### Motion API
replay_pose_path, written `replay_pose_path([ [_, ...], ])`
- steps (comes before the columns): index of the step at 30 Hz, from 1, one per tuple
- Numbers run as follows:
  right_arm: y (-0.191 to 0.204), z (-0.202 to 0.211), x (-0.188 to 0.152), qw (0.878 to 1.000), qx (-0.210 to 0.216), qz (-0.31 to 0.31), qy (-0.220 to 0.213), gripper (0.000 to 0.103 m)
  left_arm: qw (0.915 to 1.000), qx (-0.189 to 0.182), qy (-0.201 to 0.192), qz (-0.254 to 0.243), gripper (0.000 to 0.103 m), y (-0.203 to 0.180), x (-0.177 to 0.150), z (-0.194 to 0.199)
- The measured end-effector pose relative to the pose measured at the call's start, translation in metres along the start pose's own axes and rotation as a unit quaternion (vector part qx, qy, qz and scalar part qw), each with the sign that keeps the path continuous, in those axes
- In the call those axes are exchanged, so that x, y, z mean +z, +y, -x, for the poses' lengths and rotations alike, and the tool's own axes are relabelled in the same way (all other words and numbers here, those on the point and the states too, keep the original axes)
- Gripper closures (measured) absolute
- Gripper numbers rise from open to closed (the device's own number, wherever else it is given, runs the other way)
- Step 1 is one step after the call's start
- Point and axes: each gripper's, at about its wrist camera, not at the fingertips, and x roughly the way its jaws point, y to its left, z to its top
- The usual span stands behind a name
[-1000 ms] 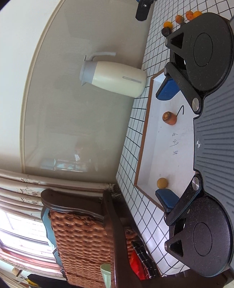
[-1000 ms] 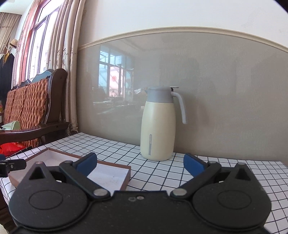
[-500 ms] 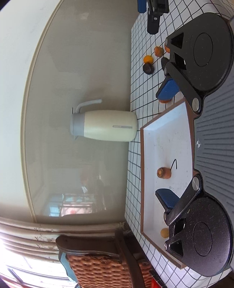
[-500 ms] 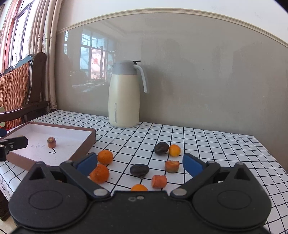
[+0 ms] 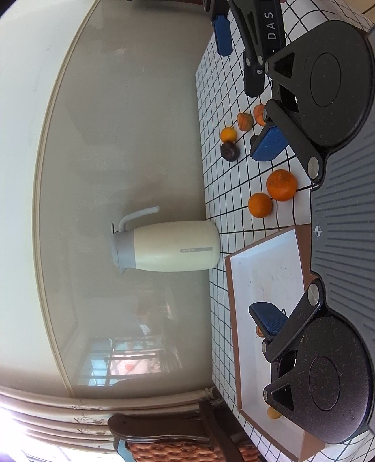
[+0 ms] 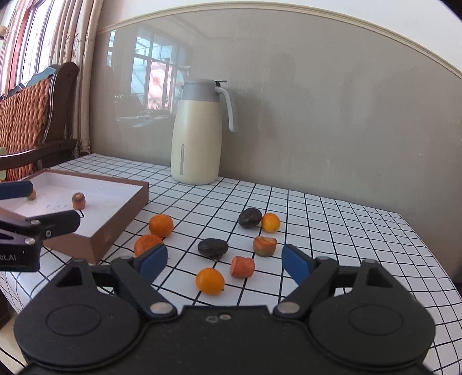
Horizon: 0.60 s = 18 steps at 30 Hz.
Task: Organize fruits
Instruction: 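Move both open tools back toward the remaining fruits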
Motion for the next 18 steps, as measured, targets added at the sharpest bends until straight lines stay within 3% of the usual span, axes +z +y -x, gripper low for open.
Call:
replay_pose_path([
  [6,-0.003,-0.005,-0.007,1.0,0.009,0.001,0.016,0.036,0.9998,-0.012,0.013,0.007,0.001,-0.004,-0.001,-0.011],
  [10,0.001,-0.012,-0.011,0.999,0.013,0.012,0.029,0.038,0.9993,-0.022,0.03,0.002,0.014,-0.011,-0.003,-0.023],
  [16,0.009,-0.025,-0.016,0.998,0.017,0.035,0.048,0.043,0.9987,-0.033,0.039,-0.002,0.015,-0.022,-0.004,-0.039],
  [18,0.011,-0.03,-0.017,0.998,0.018,0.038,0.052,0.047,0.998,-0.037,0.05,-0.006,0.022,-0.026,-0.005,-0.045],
])
